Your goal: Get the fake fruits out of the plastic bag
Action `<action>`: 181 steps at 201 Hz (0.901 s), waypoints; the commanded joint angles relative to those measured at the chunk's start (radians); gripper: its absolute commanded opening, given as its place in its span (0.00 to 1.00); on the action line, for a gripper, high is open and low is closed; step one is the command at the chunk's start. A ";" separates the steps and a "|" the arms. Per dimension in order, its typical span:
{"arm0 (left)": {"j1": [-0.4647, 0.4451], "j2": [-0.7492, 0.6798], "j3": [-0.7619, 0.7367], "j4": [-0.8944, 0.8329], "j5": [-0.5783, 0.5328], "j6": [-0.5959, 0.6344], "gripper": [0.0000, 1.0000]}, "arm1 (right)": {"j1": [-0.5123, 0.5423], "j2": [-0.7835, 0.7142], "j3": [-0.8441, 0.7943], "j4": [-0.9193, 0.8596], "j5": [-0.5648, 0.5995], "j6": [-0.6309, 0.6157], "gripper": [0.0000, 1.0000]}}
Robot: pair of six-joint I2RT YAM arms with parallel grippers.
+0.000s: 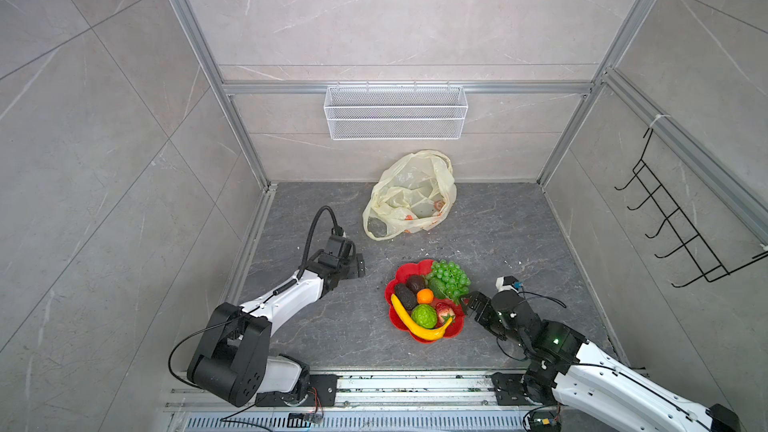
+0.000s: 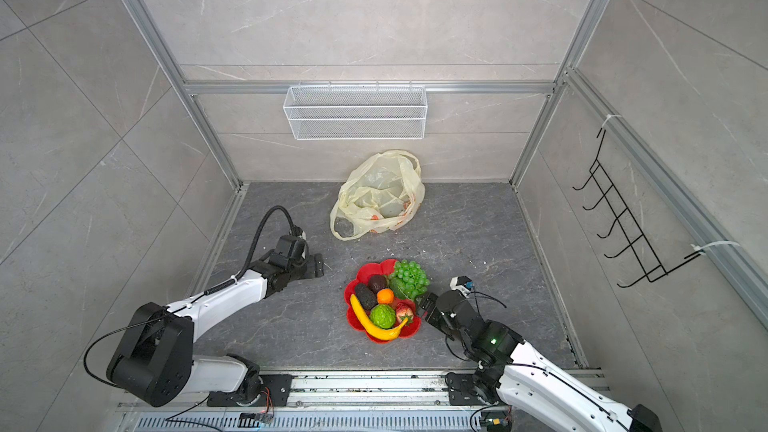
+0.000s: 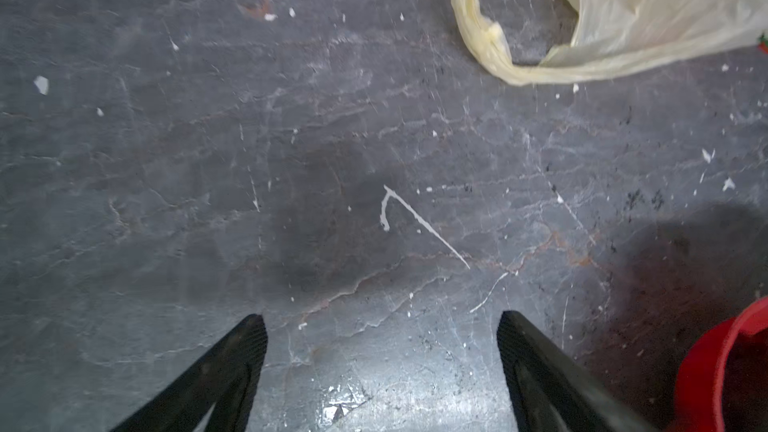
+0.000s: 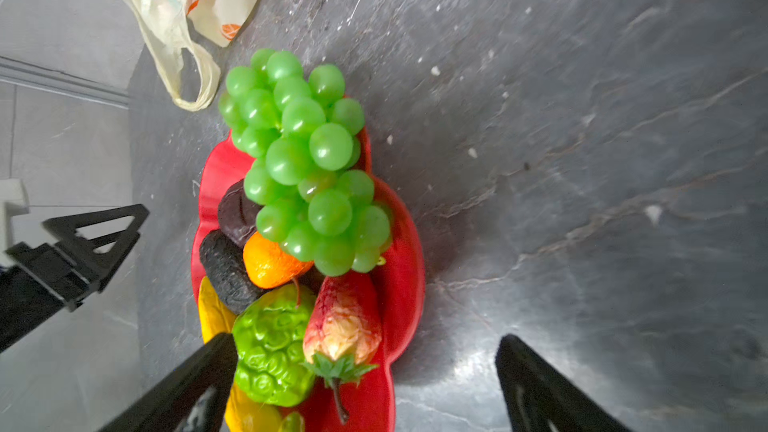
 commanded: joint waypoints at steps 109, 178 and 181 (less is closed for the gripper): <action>-0.007 -0.162 -0.079 0.209 -0.040 0.039 1.00 | 0.112 0.311 -0.061 0.432 0.017 0.238 1.00; -0.007 -0.156 -0.070 0.189 -0.031 0.038 1.00 | 0.091 0.449 0.020 0.529 0.014 0.217 1.00; -0.007 -0.157 -0.069 0.190 -0.032 0.039 1.00 | 0.089 0.458 0.026 0.531 0.013 0.217 1.00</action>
